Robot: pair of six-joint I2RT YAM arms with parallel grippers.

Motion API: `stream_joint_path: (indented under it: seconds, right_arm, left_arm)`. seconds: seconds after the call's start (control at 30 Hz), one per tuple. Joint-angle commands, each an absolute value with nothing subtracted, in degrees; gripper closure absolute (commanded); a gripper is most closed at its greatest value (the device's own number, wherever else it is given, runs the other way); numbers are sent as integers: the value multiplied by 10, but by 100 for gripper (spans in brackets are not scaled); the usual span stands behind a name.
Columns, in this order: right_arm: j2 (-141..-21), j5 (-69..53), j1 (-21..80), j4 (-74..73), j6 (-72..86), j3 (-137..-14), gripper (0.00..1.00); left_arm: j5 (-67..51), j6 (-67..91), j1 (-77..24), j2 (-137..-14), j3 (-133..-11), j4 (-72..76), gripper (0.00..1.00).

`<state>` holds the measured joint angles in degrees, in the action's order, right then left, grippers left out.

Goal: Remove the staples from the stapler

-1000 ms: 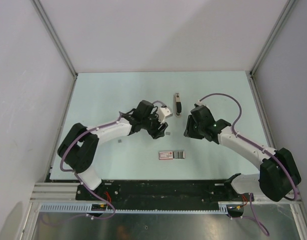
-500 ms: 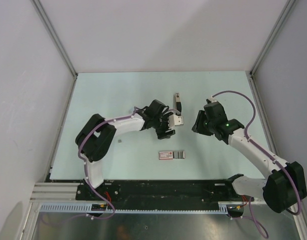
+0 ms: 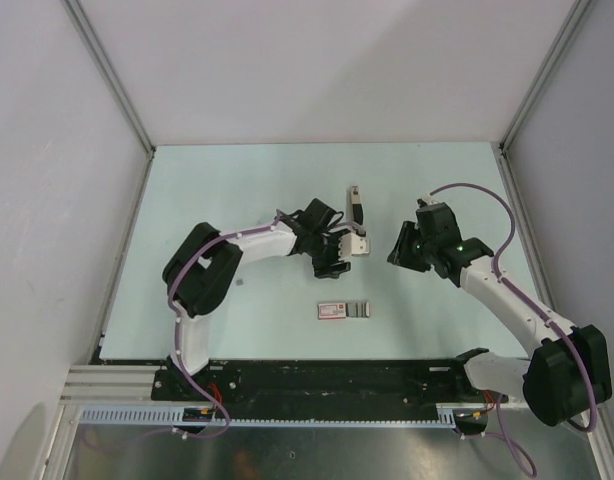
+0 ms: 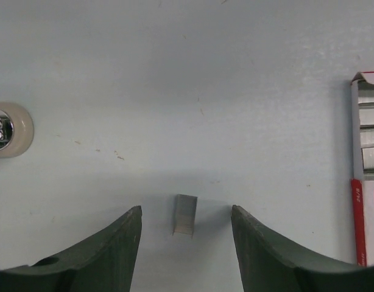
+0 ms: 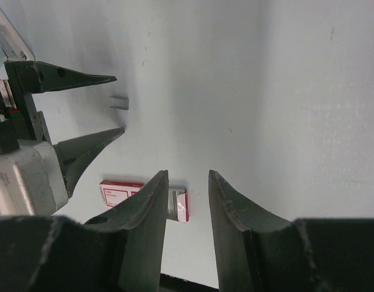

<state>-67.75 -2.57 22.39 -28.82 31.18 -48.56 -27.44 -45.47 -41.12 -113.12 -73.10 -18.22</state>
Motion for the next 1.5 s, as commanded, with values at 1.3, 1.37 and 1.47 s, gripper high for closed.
stream_joint_path:
  seconds: [1.3,1.37,1.47]
  right_arm:
    - [-655,-61,213,-272,309,-475,70]
    - [-654,-64,213,-268,310,-475,70]
    - [-649,-74,211,-260,312,-475,70]
  left_arm:
    - [-272,-401,-422,-1152,-783,-241,91]
    - [-273,-386,-420,-1142,-785,-241,94]
    - [-290,-342,-412,-1116,-792,-242,97]
